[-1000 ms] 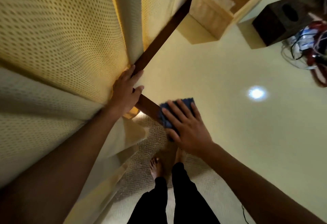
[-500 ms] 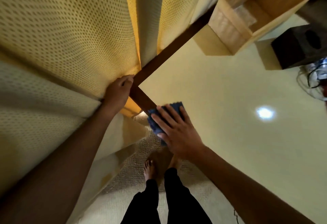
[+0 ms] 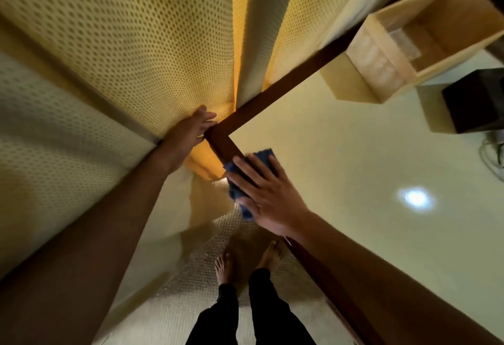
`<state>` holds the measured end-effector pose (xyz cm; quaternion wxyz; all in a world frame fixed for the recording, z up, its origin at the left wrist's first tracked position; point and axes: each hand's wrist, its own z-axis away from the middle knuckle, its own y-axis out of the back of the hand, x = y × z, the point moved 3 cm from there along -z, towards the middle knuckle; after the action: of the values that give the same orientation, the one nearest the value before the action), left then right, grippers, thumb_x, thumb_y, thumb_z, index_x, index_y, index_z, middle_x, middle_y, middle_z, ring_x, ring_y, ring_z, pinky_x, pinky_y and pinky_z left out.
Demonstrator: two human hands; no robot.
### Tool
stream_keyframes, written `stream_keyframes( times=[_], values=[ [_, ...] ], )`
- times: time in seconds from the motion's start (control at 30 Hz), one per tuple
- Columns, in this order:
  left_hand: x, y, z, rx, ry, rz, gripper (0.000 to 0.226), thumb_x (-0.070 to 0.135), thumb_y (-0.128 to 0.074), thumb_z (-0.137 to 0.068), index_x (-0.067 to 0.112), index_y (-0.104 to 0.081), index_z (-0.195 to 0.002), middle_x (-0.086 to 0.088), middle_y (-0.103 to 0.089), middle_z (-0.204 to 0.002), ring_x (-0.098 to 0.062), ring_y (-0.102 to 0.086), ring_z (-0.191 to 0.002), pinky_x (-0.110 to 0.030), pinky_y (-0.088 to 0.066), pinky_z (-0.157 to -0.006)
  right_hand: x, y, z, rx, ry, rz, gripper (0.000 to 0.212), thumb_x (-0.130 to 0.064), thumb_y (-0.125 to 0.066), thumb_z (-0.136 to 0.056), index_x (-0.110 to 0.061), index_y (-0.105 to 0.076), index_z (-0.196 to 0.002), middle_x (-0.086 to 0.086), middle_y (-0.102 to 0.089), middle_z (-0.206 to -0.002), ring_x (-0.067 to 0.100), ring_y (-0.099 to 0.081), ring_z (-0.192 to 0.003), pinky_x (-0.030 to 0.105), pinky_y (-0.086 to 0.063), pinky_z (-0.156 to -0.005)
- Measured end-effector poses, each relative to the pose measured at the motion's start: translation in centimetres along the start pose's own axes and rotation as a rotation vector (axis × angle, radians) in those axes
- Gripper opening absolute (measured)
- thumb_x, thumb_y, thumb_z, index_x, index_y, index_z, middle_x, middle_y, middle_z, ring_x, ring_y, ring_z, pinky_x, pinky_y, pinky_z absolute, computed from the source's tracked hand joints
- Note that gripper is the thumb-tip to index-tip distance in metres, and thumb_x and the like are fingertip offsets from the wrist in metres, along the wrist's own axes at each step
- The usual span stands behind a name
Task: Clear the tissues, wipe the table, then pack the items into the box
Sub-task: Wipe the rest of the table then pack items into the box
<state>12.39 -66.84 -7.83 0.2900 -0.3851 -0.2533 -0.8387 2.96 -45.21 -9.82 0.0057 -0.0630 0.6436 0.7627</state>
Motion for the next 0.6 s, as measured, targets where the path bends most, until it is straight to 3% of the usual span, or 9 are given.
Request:
stream_keyframes(
  times=[0.03,0.1,0.17,0.27,0.37,0.5,0.6],
  values=[
    [0.0,0.1,-0.2,0.022,0.005,-0.006,0.052,0.042,-0.028,-0.111,0.014,-0.055,-0.146,-0.010,-0.056,-0.148,-0.017,-0.050,-0.137,-0.032,-0.032,-0.112,1.7,-0.2,1.2,0.000,0.020,0.007,0.058,-0.049,-0.030,-0.103,-0.030,-0.029,-0.159,0.002,-0.009,-0.172,0.029,-0.001,-0.159,0.060,-0.011,-0.123],
    [-0.3,0.5,-0.3,0.085,0.008,-0.006,0.046,0.040,-0.034,-0.110,0.014,-0.060,-0.138,-0.010,-0.059,-0.144,-0.012,-0.059,-0.121,-0.032,-0.034,-0.107,7.3,0.1,1.2,0.042,-0.139,-0.005,0.059,-0.048,-0.032,-0.100,-0.027,-0.039,-0.155,0.003,-0.022,-0.170,0.031,-0.014,-0.157,0.059,-0.016,-0.121],
    [-1.0,0.6,0.1,0.118,0.007,0.016,0.040,0.041,-0.036,-0.110,0.019,-0.064,-0.130,-0.004,-0.065,-0.135,0.001,-0.060,-0.105,-0.035,-0.038,-0.105,13.6,1.0,-1.0,0.078,-0.369,-0.018,0.064,-0.049,-0.029,-0.099,-0.025,-0.035,-0.157,0.004,-0.032,-0.166,0.031,-0.026,-0.153,0.056,-0.019,-0.121],
    [-1.7,0.6,0.6,0.124,-0.012,0.053,0.046,0.042,-0.034,-0.110,0.018,-0.061,-0.137,0.003,-0.065,-0.125,0.002,-0.058,-0.106,-0.038,-0.041,-0.102,17.9,2.7,-5.8,0.105,-0.517,-0.052,0.066,-0.050,-0.017,-0.101,-0.024,-0.024,-0.161,0.005,-0.022,-0.169,0.030,-0.018,-0.155,0.058,-0.013,-0.123],
    [-1.5,0.5,0.8,0.124,-0.005,0.073,0.048,0.044,-0.032,-0.110,0.018,-0.061,-0.138,0.002,-0.063,-0.127,-0.010,-0.057,-0.117,-0.041,-0.041,-0.106,13.9,2.7,-9.1,0.125,-0.556,-0.110,0.066,-0.052,-0.015,-0.102,-0.026,-0.017,-0.163,0.005,-0.011,-0.172,0.030,-0.007,-0.158,0.059,-0.003,-0.124],
    [-1.5,1.0,0.9,0.104,0.028,0.097,0.050,0.047,-0.030,-0.110,0.020,-0.057,-0.142,-0.001,-0.064,-0.132,-0.013,-0.057,-0.123,-0.044,-0.041,-0.109,1.7,1.2,-7.2,0.109,-0.332,-0.129,0.061,-0.053,-0.019,-0.106,-0.030,-0.020,-0.163,0.002,-0.013,-0.171,0.029,-0.007,-0.158,0.057,-0.004,-0.125],
    [-0.9,1.2,0.9,0.132,0.040,0.105,0.048,0.044,-0.032,-0.110,0.019,-0.050,-0.147,-0.001,-0.063,-0.128,-0.014,-0.060,-0.117,-0.041,-0.043,-0.105,2.1,1.5,-8.7,0.099,-0.258,-0.108,0.059,-0.054,-0.021,-0.106,-0.033,-0.023,-0.161,-0.002,-0.020,-0.170,0.025,-0.008,-0.158,0.053,-0.003,-0.126]
  ],
)
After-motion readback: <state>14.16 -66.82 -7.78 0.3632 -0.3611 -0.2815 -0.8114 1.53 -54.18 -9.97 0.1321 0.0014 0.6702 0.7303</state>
